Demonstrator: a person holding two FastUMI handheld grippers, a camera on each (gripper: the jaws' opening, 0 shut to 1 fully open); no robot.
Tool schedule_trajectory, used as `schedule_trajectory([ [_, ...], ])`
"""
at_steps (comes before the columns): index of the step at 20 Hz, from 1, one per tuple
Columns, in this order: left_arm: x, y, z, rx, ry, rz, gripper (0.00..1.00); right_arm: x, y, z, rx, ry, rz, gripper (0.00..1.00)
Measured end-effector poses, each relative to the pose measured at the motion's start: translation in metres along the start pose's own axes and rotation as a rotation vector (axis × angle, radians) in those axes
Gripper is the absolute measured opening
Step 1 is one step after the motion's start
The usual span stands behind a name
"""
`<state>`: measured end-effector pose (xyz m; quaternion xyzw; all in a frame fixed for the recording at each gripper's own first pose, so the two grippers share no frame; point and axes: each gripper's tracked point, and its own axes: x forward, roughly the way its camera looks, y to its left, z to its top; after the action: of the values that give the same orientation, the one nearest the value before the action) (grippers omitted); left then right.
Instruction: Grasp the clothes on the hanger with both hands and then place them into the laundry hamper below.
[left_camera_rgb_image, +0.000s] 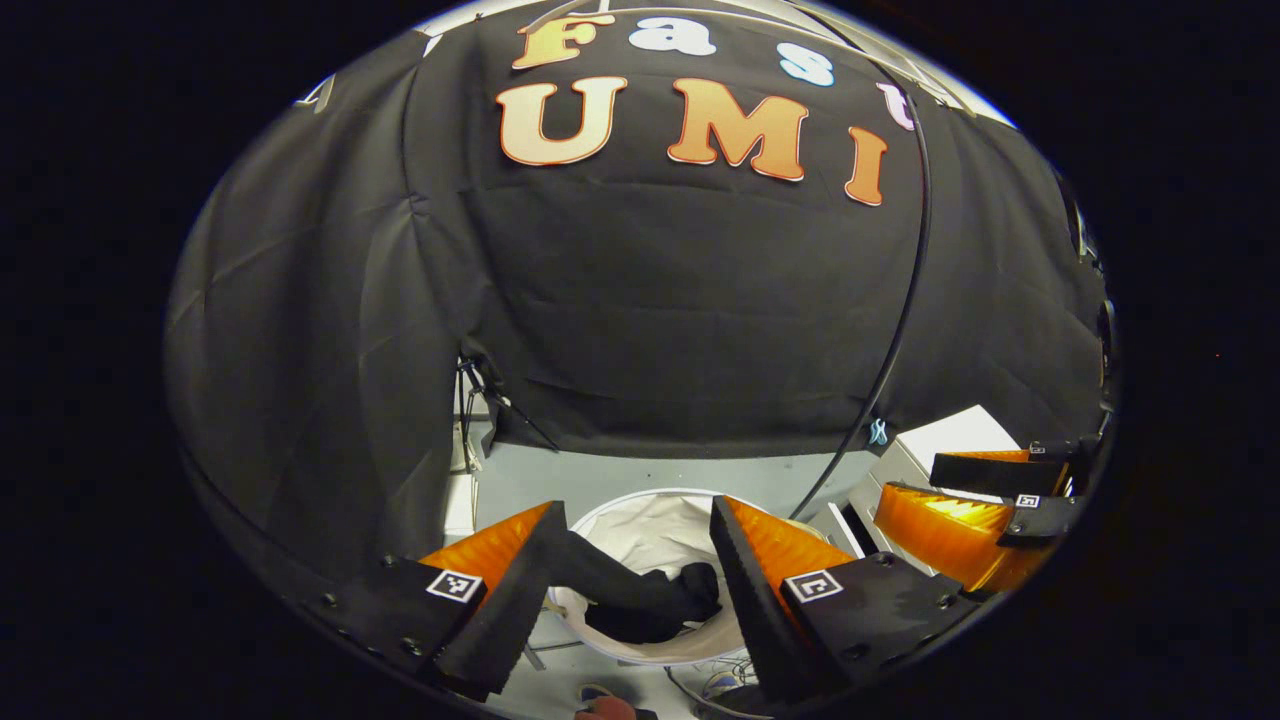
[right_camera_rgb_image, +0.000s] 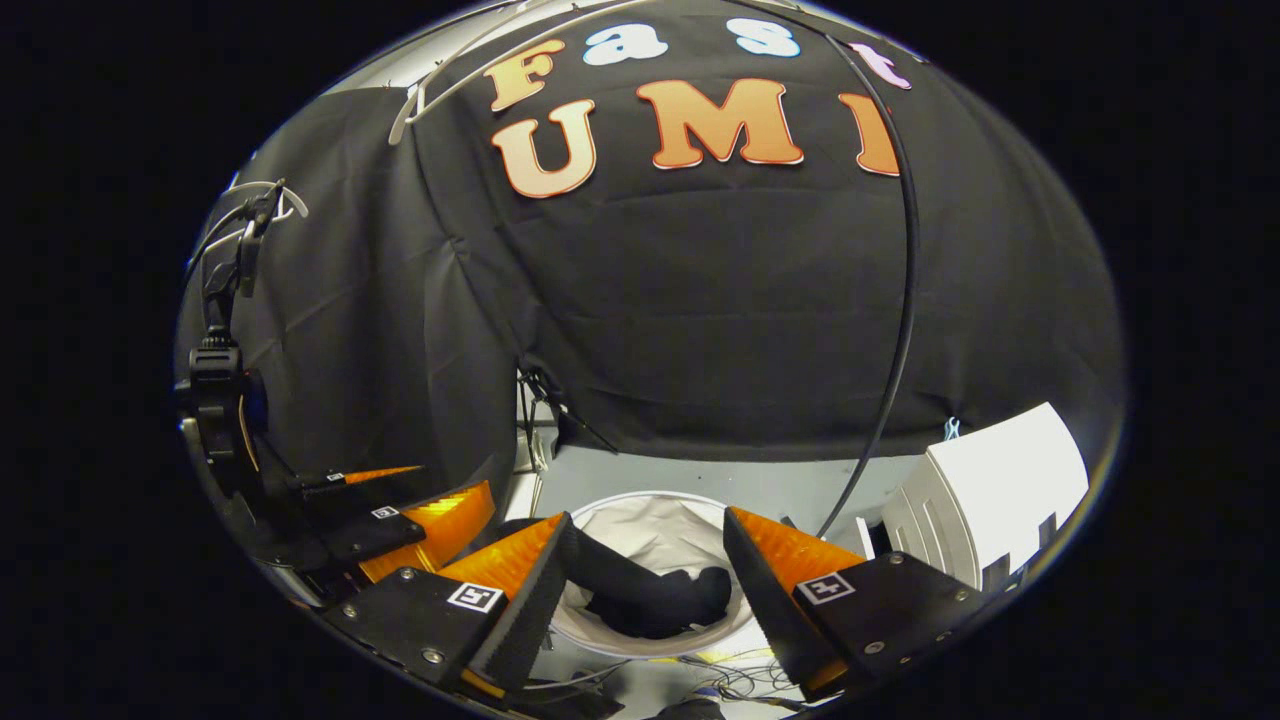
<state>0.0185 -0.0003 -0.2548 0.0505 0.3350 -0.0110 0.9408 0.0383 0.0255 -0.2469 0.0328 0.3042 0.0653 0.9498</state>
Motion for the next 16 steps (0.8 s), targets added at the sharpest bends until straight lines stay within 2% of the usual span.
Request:
schedule_trajectory([
  [3, -0.009, 0.000, 0.022, -0.001, -0.055, 0.005, 0.97, -0.011, 0.000, 0.022, -0.014, -0.059, -0.013, 0.93],
  [5, -0.017, -0.001, 0.037, -0.003, -0.091, 0.007, 0.94, -0.019, 0.003, 0.036, -0.014, -0.090, -0.009, 0.93],
  [6, -0.022, -0.001, 0.042, -0.007, -0.108, 0.007, 0.99, -0.022, 0.004, 0.043, -0.012, -0.107, -0.008, 0.93],
  [7, -0.026, -0.002, 0.050, -0.010, -0.129, 0.010, 0.95, -0.026, 0.005, 0.050, -0.010, -0.125, -0.006, 0.93],
  [15, -0.062, -0.013, 0.098, 0.008, -0.277, -0.001, 0.99, -0.063, 0.008, 0.110, -0.006, -0.272, 0.000, 0.93],
  [16, -0.068, -0.014, 0.106, 0.014, -0.298, -0.001, 0.96, -0.069, 0.008, 0.120, -0.005, -0.298, -0.001, 0.93],
])
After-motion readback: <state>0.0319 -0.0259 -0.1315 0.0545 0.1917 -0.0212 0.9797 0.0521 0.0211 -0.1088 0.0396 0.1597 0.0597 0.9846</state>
